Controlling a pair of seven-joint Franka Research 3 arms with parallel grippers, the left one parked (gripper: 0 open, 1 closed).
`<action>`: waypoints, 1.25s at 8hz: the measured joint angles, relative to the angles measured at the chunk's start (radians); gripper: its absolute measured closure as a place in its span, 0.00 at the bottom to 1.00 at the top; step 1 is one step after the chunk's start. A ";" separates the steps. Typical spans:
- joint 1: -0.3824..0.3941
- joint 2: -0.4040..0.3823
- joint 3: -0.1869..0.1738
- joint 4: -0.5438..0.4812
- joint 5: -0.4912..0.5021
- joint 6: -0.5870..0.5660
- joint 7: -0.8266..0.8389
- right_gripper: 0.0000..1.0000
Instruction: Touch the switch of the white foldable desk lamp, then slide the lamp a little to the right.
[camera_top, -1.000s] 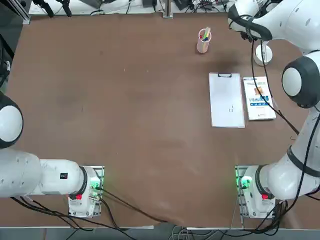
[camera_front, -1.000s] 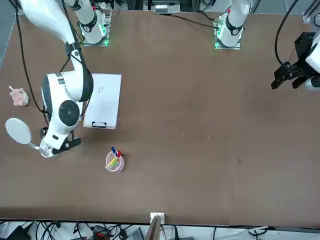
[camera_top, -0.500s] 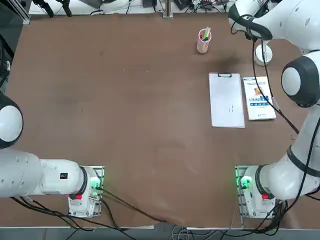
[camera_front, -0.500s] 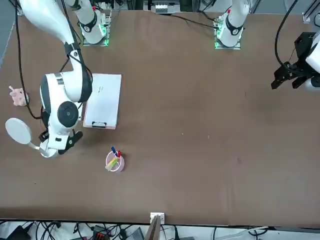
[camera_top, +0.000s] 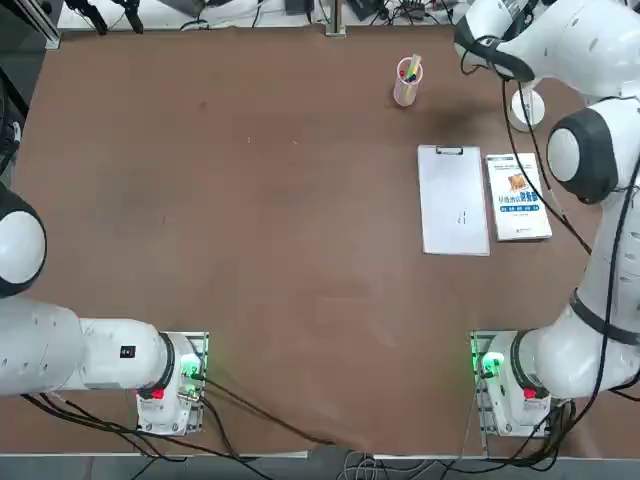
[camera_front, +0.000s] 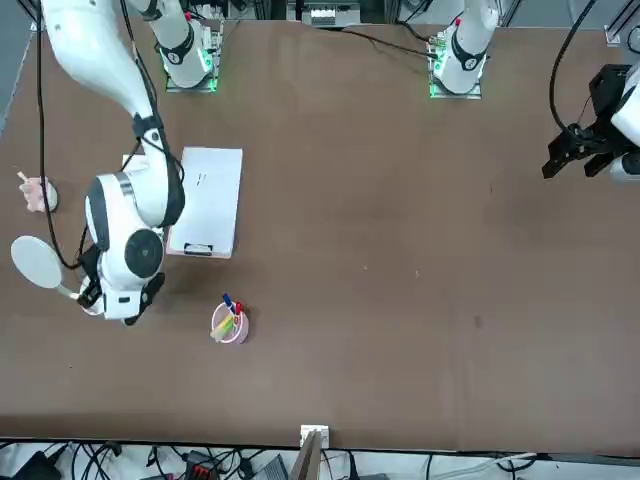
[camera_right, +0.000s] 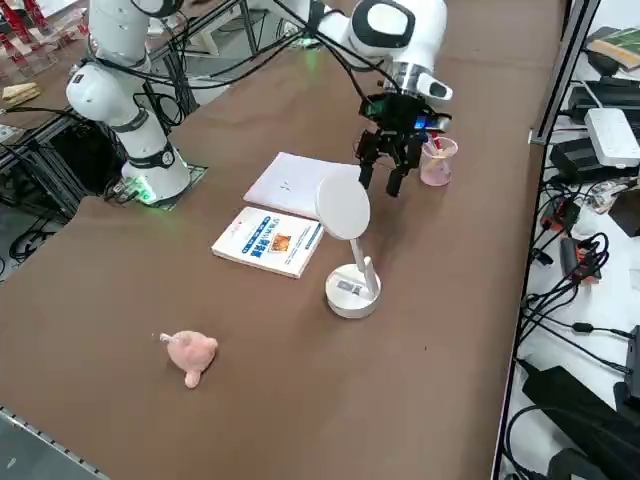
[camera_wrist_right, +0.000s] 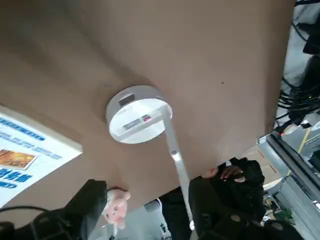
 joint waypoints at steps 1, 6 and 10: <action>-0.007 0.027 0.000 0.027 -0.015 0.015 -0.011 0.00; -0.033 0.119 -0.001 0.041 -0.093 0.043 -0.104 0.00; -0.057 0.134 -0.002 0.042 -0.178 0.044 -0.160 0.00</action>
